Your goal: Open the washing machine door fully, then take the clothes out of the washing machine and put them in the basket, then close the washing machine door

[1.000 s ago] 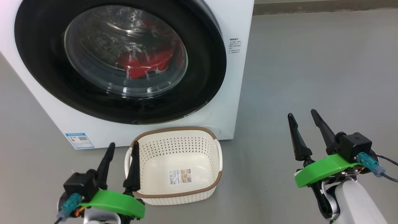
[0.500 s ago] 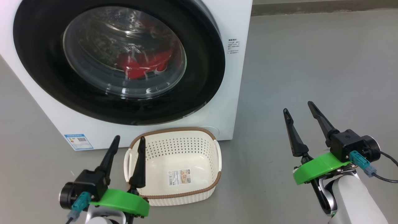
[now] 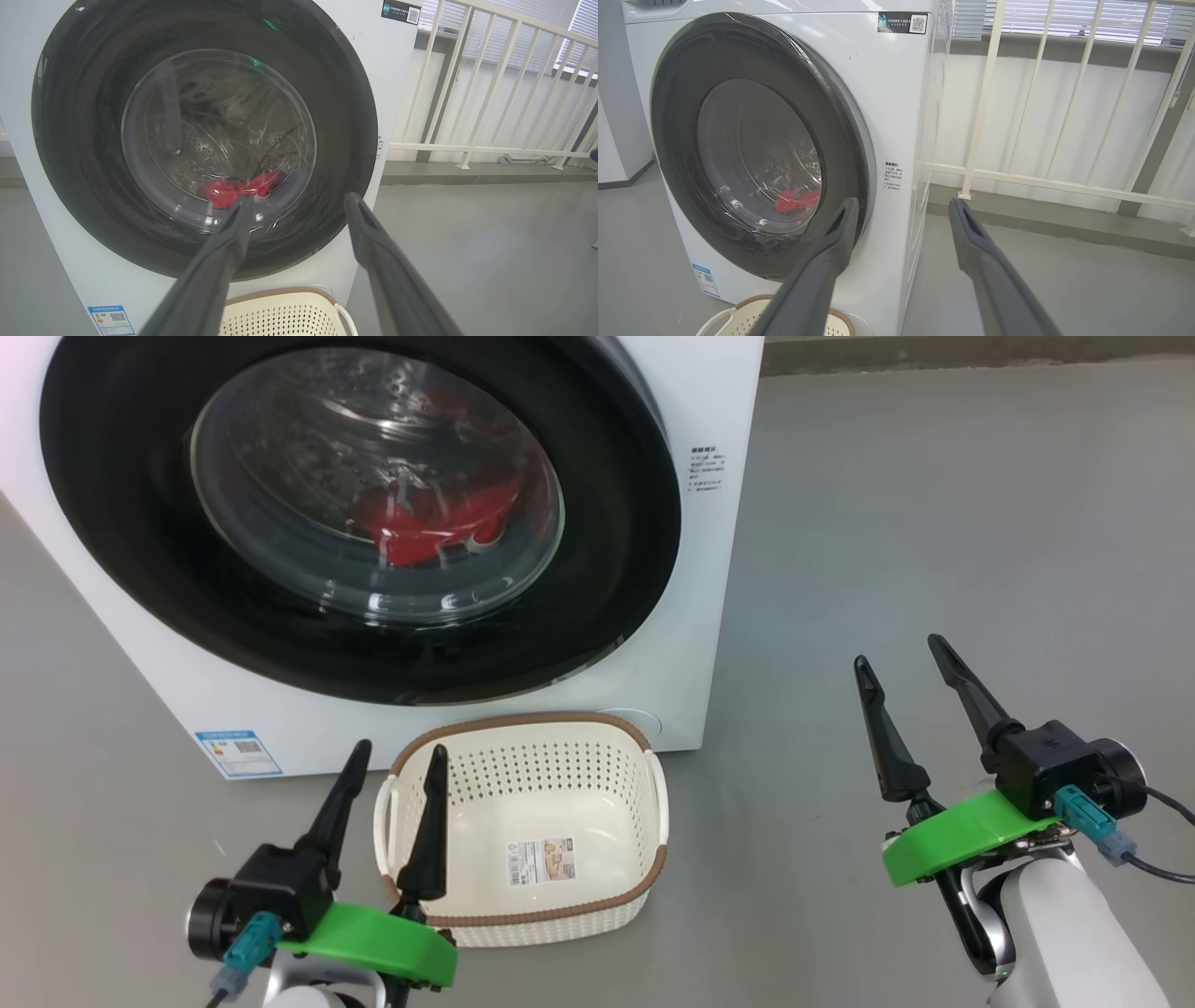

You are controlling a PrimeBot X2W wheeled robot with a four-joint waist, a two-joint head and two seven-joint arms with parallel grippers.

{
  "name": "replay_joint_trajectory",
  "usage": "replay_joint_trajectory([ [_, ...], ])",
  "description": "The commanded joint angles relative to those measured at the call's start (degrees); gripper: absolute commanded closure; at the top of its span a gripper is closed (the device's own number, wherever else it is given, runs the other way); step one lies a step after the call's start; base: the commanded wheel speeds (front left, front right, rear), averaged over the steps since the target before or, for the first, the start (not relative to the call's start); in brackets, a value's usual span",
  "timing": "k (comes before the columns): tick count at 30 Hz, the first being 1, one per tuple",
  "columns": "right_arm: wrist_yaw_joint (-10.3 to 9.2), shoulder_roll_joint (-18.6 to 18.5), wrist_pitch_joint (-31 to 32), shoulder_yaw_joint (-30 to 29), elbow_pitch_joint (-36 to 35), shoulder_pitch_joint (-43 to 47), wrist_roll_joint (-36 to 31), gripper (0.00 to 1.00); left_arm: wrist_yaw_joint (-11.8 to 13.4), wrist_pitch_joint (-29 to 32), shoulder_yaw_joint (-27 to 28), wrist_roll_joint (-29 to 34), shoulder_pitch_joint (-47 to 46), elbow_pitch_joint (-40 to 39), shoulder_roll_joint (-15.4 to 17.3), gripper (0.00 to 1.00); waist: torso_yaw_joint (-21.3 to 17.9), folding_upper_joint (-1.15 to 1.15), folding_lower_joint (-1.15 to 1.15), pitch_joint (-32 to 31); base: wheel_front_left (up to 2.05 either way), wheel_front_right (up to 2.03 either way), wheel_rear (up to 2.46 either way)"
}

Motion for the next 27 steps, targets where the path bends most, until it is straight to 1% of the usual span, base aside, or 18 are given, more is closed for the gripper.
replay_joint_trajectory([
  [1, 0.36, -0.05, -0.37, 1.01, -1.34, -2.32, 0.78, 0.0, -0.15, -0.53, 1.58, 0.36, -2.26, -1.81, 0.97, 0.0, 0.12, 0.0, 0.0, 0.22, 0.0, 0.0, 0.0],
  [8, 0.36, -0.05, -0.37, 0.65, -1.15, -3.12, 1.39, 0.0, -0.03, -0.53, 1.68, 0.86, -2.6, -3.38, 0.97, 0.0, 0.41, 0.0, 0.0, 1.49, 0.0, 0.0, 0.0],
  [16, 0.36, -0.05, -0.37, -0.44, -1.7, -5.67, 1.1, 0.0, 0.08, -0.54, 1.05, 1.04, -3.91, -6.76, 0.97, 0.0, 1.35, 0.0, 0.0, 5.12, 0.0, 0.0, 0.0],
  [17, 0.36, -0.05, -0.37, -0.56, -1.78, -6.1, 1.1, 0.41, 0.09, -0.54, 0.91, 1.03, -4.1, -7.28, 0.97, 0.0, 1.48, 0.0, 0.0, 5.69, 0.0, 0.0, 0.0],
  [18, 0.36, -0.05, -0.37, -0.68, -1.89, -6.54, 1.1, 0.65, 0.13, -0.54, 0.76, 1.0, -4.29, -7.83, 0.97, 0.0, 1.61, 0.0, 0.0, 6.26, 0.0, 0.0, 0.0],
  [19, 0.36, -0.05, -0.37, -0.76, -1.98, -6.97, 1.13, 0.92, 0.14, -0.54, 0.59, 0.98, -4.5, -8.44, 0.97, 0.0, 1.75, 0.0, 0.0, 6.85, 0.0, 0.0, 0.0],
  [20, 0.36, -0.05, -0.37, -0.76, -1.98, -6.97, 1.13, 0.92, 0.14, -0.54, 0.59, 0.98, -4.5, -8.44, 0.97, 0.0, 1.75, 0.0, 0.0, 6.85, 0.0, 0.0, 0.0],
  [21, 0.36, -0.05, -0.37, -0.84, -2.08, -7.41, 1.17, 1.0, 0.14, -0.54, 0.43, 0.99, -4.71, -9.13, 0.97, 0.0, 1.88, 0.0, 0.0, 7.45, 0.0, 0.0, 0.0],
  [25, 0.36, -0.05, -0.37, -1.22, -2.32, -9.46, 2.09, 1.0, 0.2, -0.54, -0.12, 1.08, -5.48, -11.89, 0.97, 0.0, 2.43, 0.0, 0.0, 9.95, 0.0, 0.0, 0.0],
  [27, 0.36, -0.05, -0.37, -1.45, -2.18, -10.68, 3.78, 1.0, 0.22, -0.54, -0.44, 1.08, -5.84, -13.27, 0.97, 0.0, 2.73, 0.0, 0.0, 11.13, 0.0, 0.0, 0.0],
])
